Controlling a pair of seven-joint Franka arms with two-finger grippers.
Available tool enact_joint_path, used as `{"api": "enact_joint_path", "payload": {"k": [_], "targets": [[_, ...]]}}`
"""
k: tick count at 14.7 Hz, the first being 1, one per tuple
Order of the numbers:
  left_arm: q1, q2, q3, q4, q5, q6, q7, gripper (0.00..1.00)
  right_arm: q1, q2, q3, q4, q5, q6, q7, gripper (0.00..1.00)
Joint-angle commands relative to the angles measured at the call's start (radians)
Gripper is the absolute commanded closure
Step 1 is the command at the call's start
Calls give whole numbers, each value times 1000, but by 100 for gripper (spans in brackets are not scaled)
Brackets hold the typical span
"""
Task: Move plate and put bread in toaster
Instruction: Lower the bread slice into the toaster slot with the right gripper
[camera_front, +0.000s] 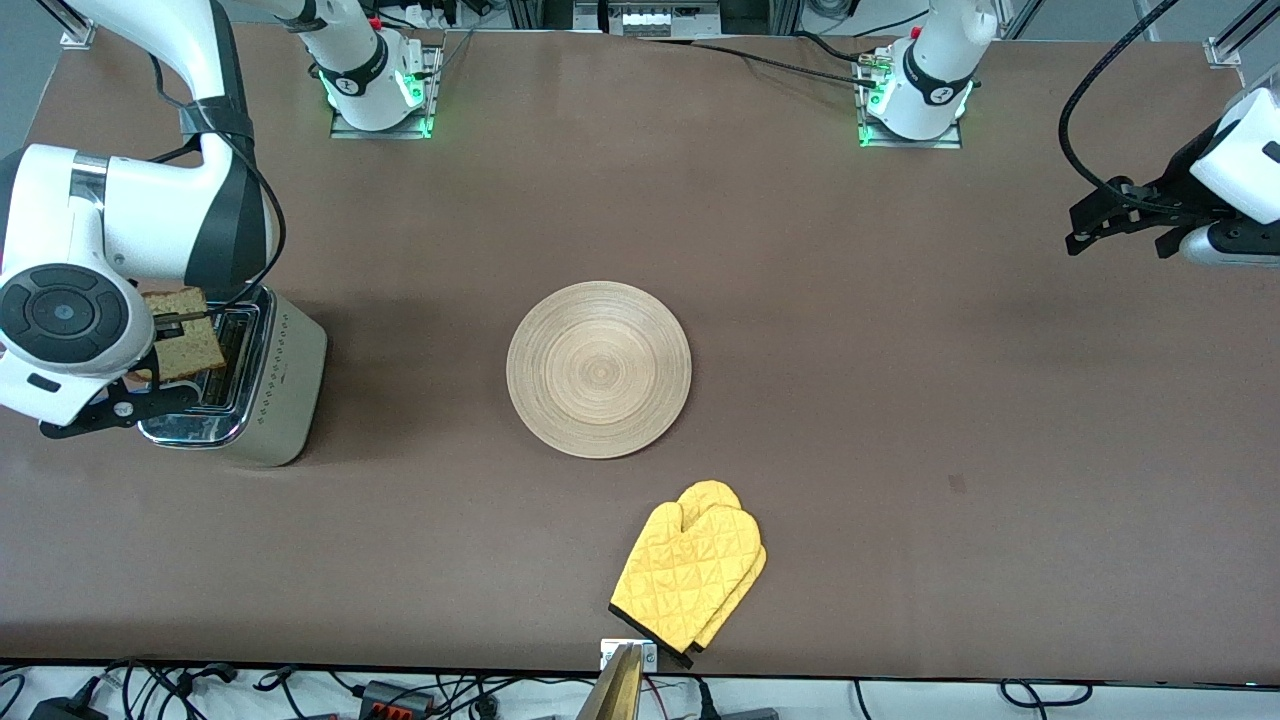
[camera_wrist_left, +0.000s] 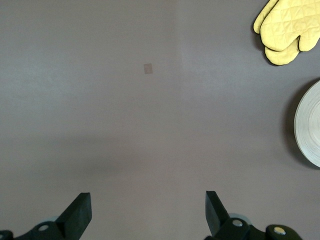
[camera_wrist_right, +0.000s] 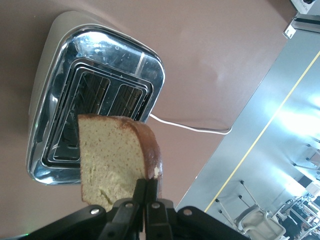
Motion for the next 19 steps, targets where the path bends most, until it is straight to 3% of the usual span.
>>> {"api": "enact_joint_path", "payload": {"k": [1,8,19], "targets": [[5,8,-2,25,-6,-16,5,0,-4,43,5,35,-15,2,-1,100],[5,8,-2,25,-6,-16,5,0,-4,125,5,37,-15,129,101,100],[5,8,-2,25,-7,-16,5,0,9,182,5,94,-12,129,158,100]]}}
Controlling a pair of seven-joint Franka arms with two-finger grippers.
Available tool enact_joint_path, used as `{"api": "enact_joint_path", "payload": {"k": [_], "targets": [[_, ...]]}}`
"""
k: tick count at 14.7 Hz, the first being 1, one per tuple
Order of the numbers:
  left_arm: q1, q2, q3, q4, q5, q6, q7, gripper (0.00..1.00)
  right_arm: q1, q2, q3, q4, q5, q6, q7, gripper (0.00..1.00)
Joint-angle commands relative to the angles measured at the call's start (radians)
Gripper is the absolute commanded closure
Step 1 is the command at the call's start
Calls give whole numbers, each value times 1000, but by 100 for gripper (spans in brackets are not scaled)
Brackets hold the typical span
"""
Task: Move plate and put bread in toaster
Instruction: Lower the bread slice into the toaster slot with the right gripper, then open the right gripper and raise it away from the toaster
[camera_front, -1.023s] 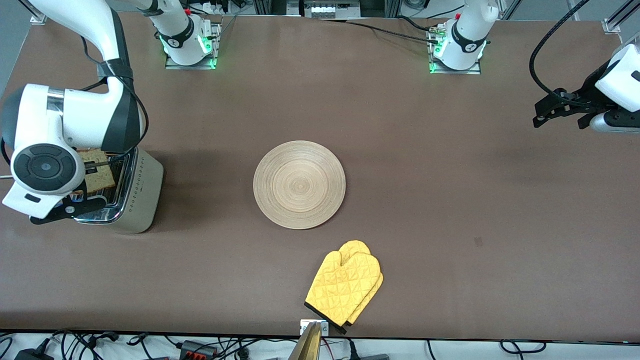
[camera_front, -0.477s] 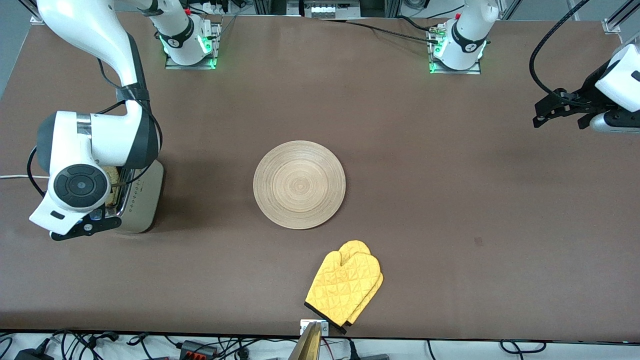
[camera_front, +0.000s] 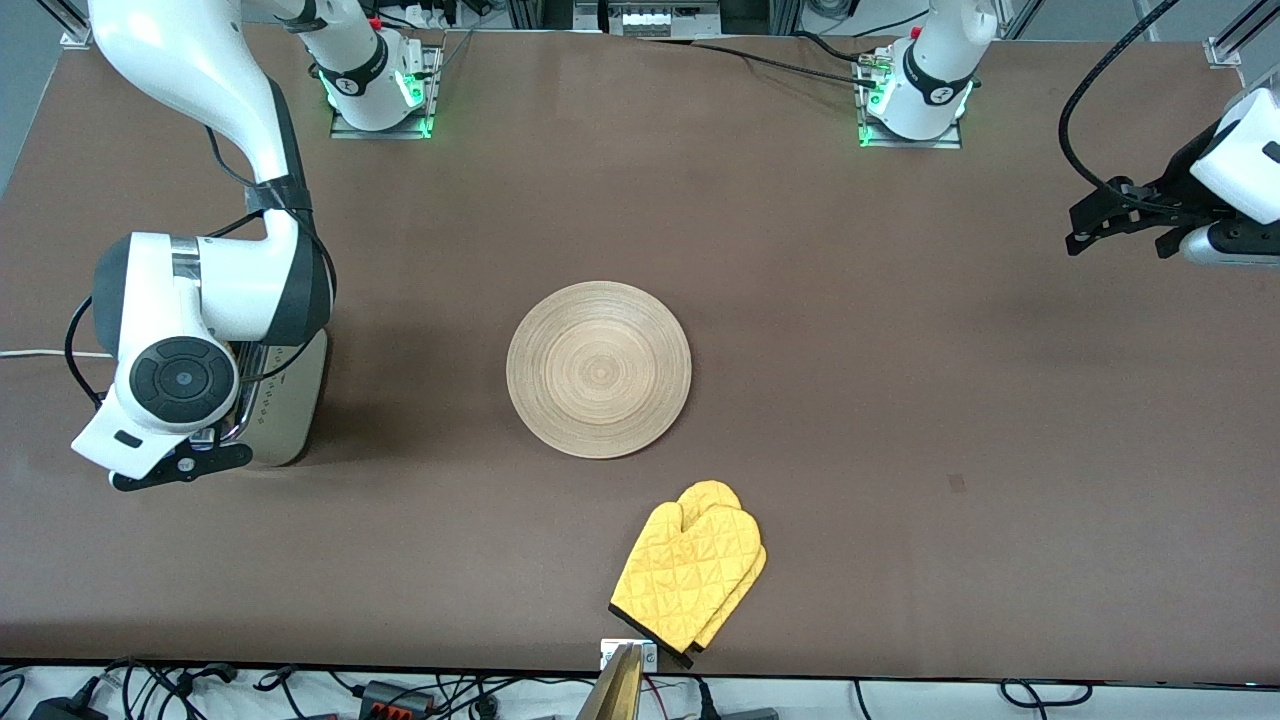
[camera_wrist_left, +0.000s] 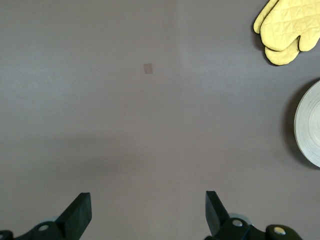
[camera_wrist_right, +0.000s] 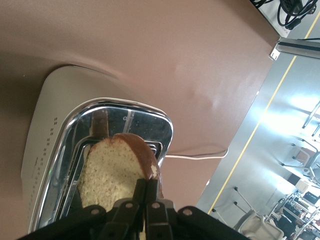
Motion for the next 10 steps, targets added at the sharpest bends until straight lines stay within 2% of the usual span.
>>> {"api": "enact_joint_path", "payload": {"k": [1,6,7,8,9,10], "targets": [[5,8,-2,24,-7,-16,5,0,1,20,3,31,-5,-31,16,100],[5,8,-2,26,-7,-16,5,0,20,16,3,36,-5,-102,78,98],[5,8,-2,26,-7,-16,5,0,20,16,3,36,-5,-102,78,85],[5,8,-2,24,-7,-15,5,0,18,10,3,36,-2,-109,76,55],[5,8,-2,24,-7,-16,5,0,17,-6,2,36,5,-131,76,1],[5,8,-2,26,-7,-16,5,0,15,-21,5,37,19,-148,72,0]]}}
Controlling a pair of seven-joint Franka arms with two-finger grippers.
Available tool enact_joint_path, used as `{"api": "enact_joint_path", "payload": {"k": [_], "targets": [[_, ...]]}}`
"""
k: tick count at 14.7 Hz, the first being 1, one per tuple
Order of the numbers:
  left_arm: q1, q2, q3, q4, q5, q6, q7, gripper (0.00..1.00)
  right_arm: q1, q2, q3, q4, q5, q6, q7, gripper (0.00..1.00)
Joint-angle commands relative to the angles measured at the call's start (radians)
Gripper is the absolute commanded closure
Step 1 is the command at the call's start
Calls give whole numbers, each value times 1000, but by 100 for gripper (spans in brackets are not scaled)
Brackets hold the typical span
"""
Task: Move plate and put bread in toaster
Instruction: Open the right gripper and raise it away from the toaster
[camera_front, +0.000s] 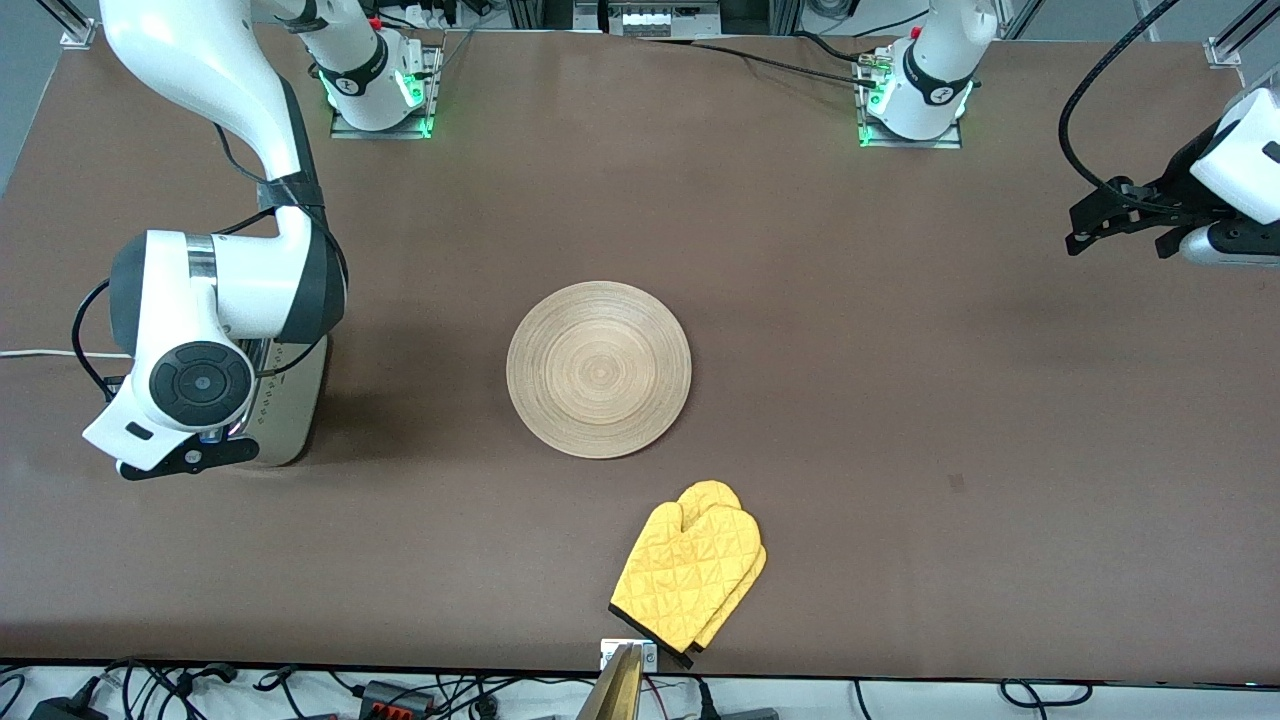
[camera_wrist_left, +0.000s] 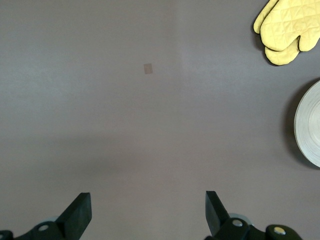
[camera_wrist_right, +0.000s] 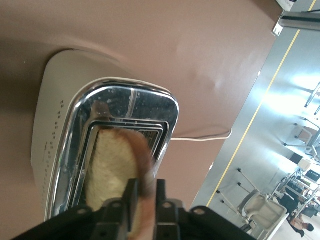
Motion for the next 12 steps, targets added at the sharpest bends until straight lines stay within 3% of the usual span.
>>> {"api": "enact_joint_path", "payload": {"k": [1,4,9,12], "targets": [[3,8,-2,26,-7,-16,3,0,-4,-39,3,20,41,-64,9,0],[3,8,-2,26,-7,-16,2,0,-7,-102,3,29,129,-135,5,0],[3,8,-2,24,-7,-16,3,0,-66,-153,-4,66,355,-172,-64,0],[5,8,-2,26,-9,-16,5,0,-162,-194,-1,66,595,-177,-70,0]]}}
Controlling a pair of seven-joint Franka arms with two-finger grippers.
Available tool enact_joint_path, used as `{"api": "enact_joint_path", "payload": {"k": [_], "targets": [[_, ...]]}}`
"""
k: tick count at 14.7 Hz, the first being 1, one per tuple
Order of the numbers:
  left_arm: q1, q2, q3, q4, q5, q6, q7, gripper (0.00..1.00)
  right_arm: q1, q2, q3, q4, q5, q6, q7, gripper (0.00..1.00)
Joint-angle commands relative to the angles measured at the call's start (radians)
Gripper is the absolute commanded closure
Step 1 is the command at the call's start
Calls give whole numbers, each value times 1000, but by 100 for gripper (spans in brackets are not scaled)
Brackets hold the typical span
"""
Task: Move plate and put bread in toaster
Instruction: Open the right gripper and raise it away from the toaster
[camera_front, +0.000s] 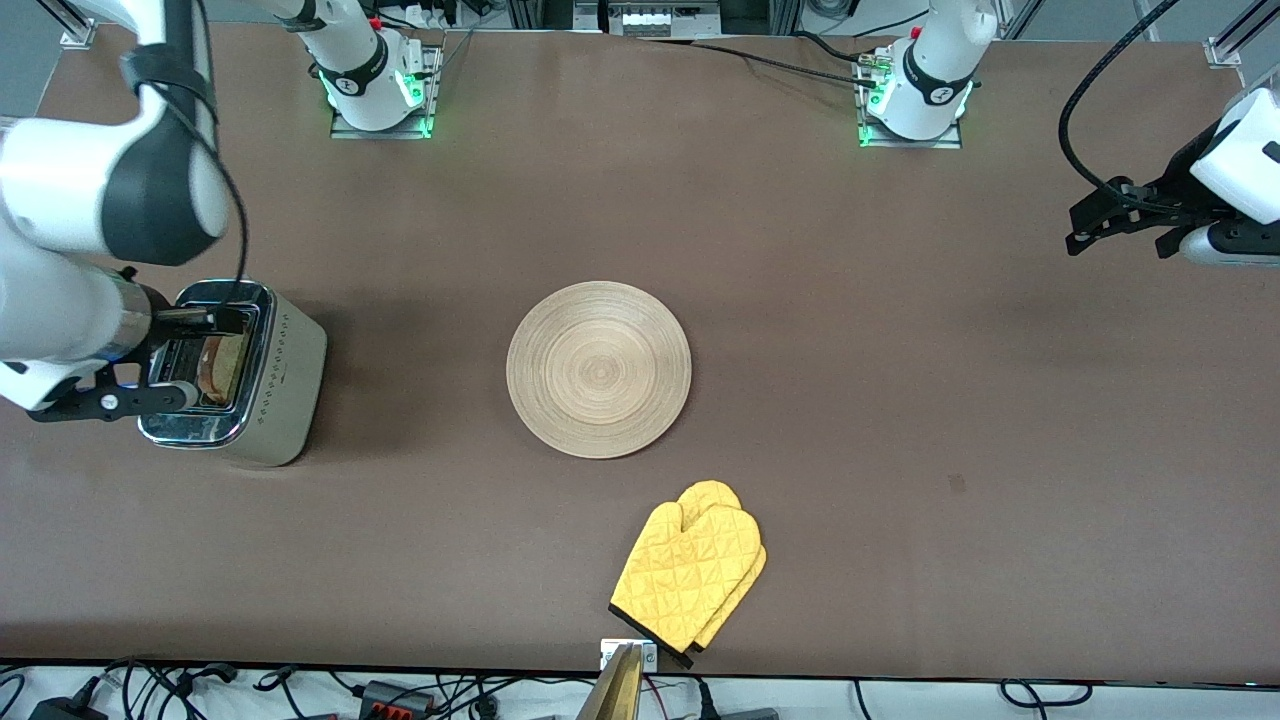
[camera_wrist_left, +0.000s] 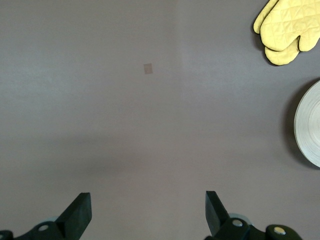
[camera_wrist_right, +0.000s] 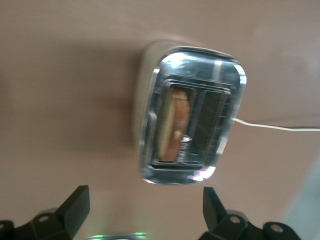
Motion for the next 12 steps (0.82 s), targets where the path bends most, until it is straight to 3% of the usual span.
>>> {"api": "enact_joint_path", "payload": {"k": [1,10,12], "targets": [[5,8,-2,24,-7,-16,5,0,-90,-27,9,14,167,-26,-30,0],[-2,8,-7,24,-1,-19,-9,0,-87,-33,27,31,169,-11,-42,0],[-2,8,-7,24,-1,-19,-9,0,-126,-94,93,-56,162,47,-36,0]]}}
